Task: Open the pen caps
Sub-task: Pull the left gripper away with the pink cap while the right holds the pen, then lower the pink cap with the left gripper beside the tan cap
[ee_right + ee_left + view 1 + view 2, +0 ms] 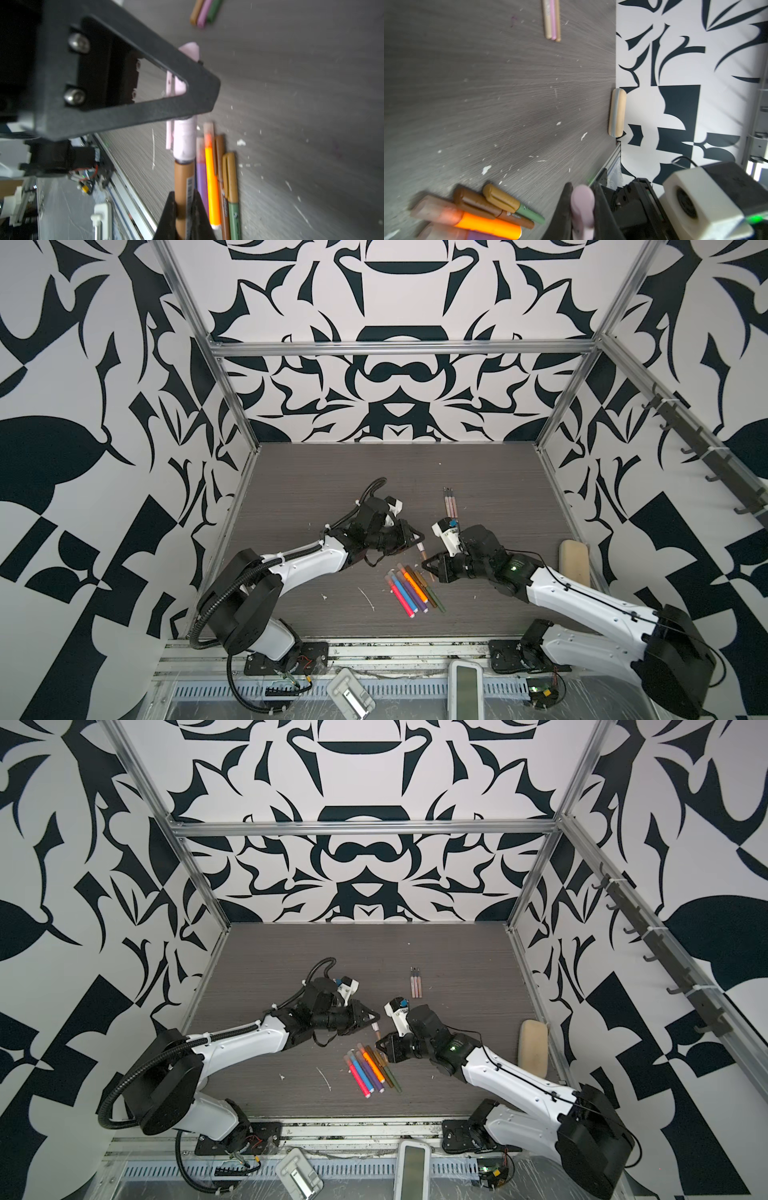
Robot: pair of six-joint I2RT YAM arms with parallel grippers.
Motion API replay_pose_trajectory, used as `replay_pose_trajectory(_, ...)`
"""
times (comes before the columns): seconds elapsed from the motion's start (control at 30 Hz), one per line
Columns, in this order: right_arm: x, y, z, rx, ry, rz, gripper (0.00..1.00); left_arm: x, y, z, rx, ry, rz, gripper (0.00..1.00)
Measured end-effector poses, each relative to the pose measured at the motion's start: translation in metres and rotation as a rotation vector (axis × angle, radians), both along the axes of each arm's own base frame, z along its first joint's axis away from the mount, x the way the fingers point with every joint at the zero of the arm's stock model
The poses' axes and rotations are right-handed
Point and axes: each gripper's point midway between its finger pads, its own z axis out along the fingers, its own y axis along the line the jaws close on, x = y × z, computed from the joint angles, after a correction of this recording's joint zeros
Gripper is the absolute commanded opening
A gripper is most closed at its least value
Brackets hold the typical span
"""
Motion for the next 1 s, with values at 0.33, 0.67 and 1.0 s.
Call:
replay_pose_trajectory(0.33, 0.012, -0.001, 0.024, 0.082, -0.083, -0.076, 0.0, 0.014, -0.002, 0.026, 0.031, -0.021, -0.089, 0.0)
replay_pose_trajectory(0.67, -0.018, -0.004, -0.007, 0.03, 0.034, -0.013, 0.0, 0.075, 0.05, 0.024, 0.057, -0.066, 0.128, 0.0)
replay_pose_trajectory(1.0, -0.047, -0.019, -0.035, -0.045, 0.153, 0.022, 0.0, 0.123, 0.095, 0.026, 0.111, -0.137, 0.333, 0.0)
